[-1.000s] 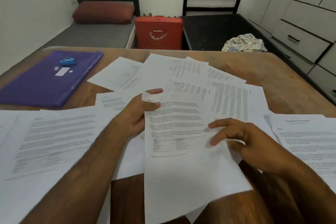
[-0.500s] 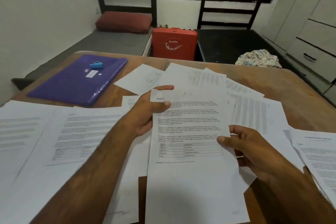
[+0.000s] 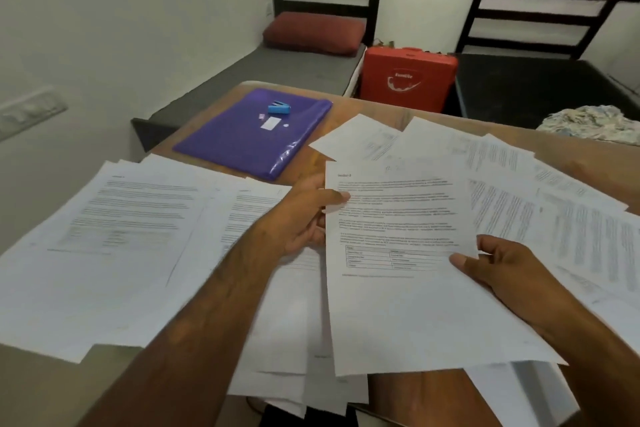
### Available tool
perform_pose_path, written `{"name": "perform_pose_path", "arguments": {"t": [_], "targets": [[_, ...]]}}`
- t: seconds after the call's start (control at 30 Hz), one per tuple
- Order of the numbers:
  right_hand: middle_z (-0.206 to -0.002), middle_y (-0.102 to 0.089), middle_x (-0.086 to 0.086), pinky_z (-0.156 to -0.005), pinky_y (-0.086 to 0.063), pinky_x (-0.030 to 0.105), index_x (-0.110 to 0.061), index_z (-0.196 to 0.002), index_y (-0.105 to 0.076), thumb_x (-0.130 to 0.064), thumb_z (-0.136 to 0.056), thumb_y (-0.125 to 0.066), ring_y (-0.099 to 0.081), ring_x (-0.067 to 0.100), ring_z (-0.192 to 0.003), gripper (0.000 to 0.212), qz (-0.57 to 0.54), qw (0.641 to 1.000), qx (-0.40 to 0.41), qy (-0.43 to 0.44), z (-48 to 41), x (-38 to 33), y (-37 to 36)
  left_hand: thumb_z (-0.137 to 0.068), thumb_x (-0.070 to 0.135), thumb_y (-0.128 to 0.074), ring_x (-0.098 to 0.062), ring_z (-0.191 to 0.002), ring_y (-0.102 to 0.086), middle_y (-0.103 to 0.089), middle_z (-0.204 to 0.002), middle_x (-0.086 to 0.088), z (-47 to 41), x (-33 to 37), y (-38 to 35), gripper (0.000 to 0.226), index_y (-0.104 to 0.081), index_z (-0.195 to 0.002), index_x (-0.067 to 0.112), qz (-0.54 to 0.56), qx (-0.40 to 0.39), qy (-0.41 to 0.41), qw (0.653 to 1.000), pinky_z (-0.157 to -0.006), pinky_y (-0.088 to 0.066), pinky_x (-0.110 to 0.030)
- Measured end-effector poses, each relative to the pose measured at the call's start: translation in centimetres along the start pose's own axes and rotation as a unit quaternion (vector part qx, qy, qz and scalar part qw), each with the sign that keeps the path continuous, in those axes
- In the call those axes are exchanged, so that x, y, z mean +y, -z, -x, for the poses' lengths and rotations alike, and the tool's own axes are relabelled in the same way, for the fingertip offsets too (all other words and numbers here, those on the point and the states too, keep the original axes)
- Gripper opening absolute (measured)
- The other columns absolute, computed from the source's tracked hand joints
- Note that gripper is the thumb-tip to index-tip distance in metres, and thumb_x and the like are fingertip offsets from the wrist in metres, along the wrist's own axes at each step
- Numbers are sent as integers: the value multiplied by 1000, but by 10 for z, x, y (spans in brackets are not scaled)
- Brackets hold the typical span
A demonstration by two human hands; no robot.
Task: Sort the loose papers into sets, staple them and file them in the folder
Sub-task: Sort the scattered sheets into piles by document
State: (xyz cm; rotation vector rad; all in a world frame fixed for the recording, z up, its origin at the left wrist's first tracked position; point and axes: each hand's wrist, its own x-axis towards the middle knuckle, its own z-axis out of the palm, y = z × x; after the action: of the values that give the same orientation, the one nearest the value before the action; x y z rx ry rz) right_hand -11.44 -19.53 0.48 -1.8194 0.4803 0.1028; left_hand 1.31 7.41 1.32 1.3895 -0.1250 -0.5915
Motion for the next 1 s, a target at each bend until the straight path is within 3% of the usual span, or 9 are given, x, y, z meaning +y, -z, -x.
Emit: {"name": "perform_pose_path", "arguments": {"t": [0.07, 0.17, 0.27, 0.37, 0.5, 0.63, 0.8, 0.93, 1.0], "targets": [[-101, -81, -2, -85, -63, 43, -19, -112, -76, -16, -97, -70, -79, 23, -87, 17, 41, 999, 20, 6, 2, -1, 15, -103, 13, -60, -30, -100, -76, -77, -116, -1, -2, 0, -10, 32, -56, -134, 22, -33, -7, 9, 999, -78, -64, -51], [-93, -81, -2, -61, -60, 21, -17, -105, -77, -16, -96, -72, -79, 18, -78, 11, 76, 996, 55, 0, 15, 3, 55, -103, 10, -58, -37, -94, -76, -78, -110, -5, -13, -8, -49, 34, -50, -133, 25, -91, -47, 14, 995, -61, -64, -43], [-88, -81, 0, -58, -57, 20, -17, -99, -76, -16, -94, -75, -78, 17, -72, 5, 102, 987, 120, -17, 37, 13, 107, -104, 9, -57, -38, -90, -77, -78, -109, -7, -28, -28, -116, 37, -46, -133, 27, -119, -105, 4, 987, -52, -62, -43], [-92, -75, 0, -69, -58, 31, -28, -100, -68, -25, -91, -79, -72, 17, -78, 15, 153, 971, 170, -68, 64, 28, 160, -105, 8, -54, -36, -87, -77, -77, -110, -7, -40, -53, -194, 33, -47, -131, 26, -116, -145, -4, 983, -55, -62, -48], [-131, -67, 2, -96, -57, 47, -28, -138, -61, -33, -91, -79, -66, 27, -110, 51, 257, 923, 251, -140, 109, 51, 223, -104, 3, -52, -30, -90, -78, -77, -111, -3, -47, -76, -297, 32, -54, -119, 32, -86, -198, -4, 976, -57, -62, -50], [-135, -61, 5, -98, -52, 49, -27, -142, -49, -34, -92, -77, -60, 30, -116, 57, 315, 859, 352, -197, 144, 83, 273, -102, 4, -54, -30, -97, -76, -74, -119, -5, -51, -99, -394, 32, -55, -128, 23, -86, -257, 5, 963, -55, -60, -42], [-153, -44, 9, -110, -43, 56, -23, -150, -37, -34, -86, -78, -49, 33, -133, 77, 446, 765, 362, -291, 144, 124, 291, -102, 14, -59, -29, -106, -71, -68, -125, -1, -50, -121, -460, 30, -52, -129, 27, -140, -246, 12, 959, -71, -65, -52], [-164, -36, 4, -120, -27, 57, -30, -152, -42, -38, -92, -72, -40, 29, -145, 68, 464, 785, 333, -241, 125, 129, 271, -104, 29, -59, -26, -78, -76, -70, -118, 1, -49, -125, -465, 22, -51, -124, 32, -285, -233, -29, 930, -67, -66, -38], [-163, -38, 0, -122, -25, 55, -35, -147, -50, -38, -93, -72, -42, 26, -145, 59, 457, 805, 321, -199, 107, 123, 259, -102, 39, -60, -22, -89, -75, -68, -131, 2, -52, -119, -460, 36, -53, -135, 28, -366, -216, -70, 903, -74, -62, -29]]}}
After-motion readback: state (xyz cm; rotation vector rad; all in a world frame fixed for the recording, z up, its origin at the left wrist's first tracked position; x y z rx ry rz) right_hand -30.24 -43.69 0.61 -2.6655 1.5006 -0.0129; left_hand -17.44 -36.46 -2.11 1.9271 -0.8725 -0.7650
